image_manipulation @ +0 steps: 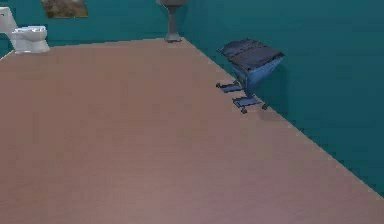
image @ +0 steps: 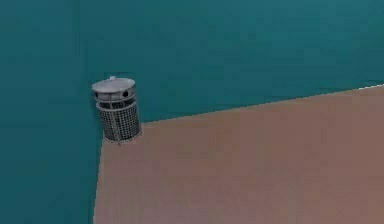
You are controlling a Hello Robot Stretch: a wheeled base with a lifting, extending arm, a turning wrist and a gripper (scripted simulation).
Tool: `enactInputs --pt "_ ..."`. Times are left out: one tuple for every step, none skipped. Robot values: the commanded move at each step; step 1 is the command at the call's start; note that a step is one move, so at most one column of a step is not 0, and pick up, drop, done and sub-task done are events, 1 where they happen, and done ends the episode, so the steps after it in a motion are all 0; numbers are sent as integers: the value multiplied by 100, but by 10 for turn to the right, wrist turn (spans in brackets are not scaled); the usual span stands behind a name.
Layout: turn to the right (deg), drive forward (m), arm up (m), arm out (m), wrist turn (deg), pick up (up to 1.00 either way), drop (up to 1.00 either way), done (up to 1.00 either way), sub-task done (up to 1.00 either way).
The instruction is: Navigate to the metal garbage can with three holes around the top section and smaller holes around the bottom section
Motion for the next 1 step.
enactInputs --pt "-120 0 0 0 0 0 0 0 0"
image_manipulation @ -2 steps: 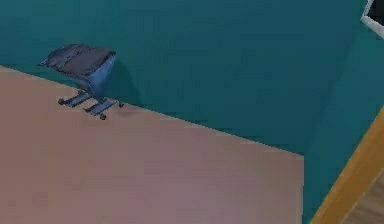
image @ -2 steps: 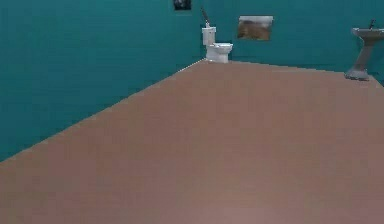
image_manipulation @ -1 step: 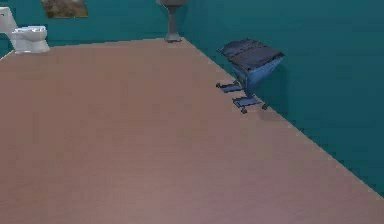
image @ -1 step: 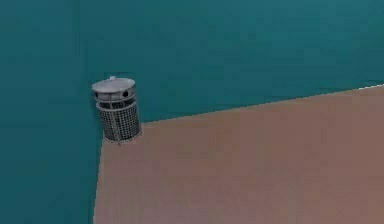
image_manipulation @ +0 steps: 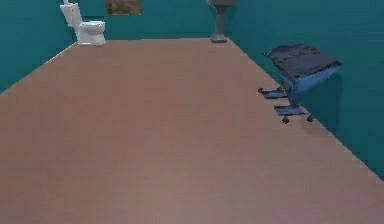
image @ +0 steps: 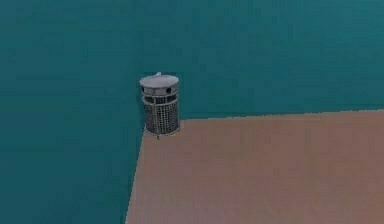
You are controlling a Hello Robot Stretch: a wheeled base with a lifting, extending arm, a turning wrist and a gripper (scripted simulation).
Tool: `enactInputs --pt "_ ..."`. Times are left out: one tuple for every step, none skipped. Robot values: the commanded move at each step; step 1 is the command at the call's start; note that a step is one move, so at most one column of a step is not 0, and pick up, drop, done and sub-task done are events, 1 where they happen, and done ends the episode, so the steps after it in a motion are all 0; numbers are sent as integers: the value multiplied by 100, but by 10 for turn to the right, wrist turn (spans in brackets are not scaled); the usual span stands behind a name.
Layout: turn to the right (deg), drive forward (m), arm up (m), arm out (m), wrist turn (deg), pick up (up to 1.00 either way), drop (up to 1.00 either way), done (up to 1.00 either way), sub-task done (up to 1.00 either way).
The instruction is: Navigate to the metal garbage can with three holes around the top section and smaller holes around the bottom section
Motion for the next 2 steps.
enactInputs --pt "0 100 0 0 0 0 0 0 0" --pt "-90 0 0 0 0 0 0 0 0"
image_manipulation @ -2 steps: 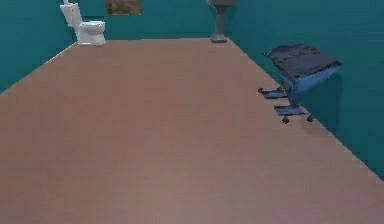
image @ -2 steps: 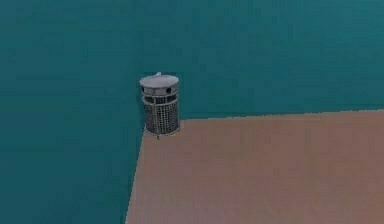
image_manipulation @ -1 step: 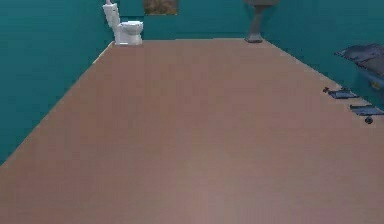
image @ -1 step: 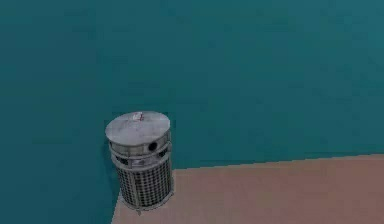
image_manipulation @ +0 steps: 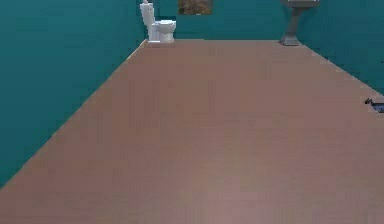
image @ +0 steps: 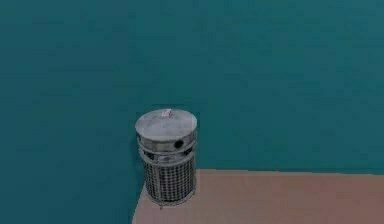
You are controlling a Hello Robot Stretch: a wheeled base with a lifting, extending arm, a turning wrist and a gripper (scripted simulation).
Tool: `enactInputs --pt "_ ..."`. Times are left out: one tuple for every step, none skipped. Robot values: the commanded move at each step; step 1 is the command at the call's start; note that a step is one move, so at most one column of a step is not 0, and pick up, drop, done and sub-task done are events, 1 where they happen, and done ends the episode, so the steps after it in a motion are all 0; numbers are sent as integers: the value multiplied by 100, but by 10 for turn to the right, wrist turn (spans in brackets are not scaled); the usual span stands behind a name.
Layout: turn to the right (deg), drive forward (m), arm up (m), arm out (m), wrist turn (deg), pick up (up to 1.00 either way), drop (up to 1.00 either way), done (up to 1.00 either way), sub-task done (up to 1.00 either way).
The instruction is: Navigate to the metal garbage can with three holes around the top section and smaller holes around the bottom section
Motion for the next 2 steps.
enactInputs --pt "0 25 0 0 0 0 0 0 0" --pt "0 0 0 0 0 0 0 100 0"
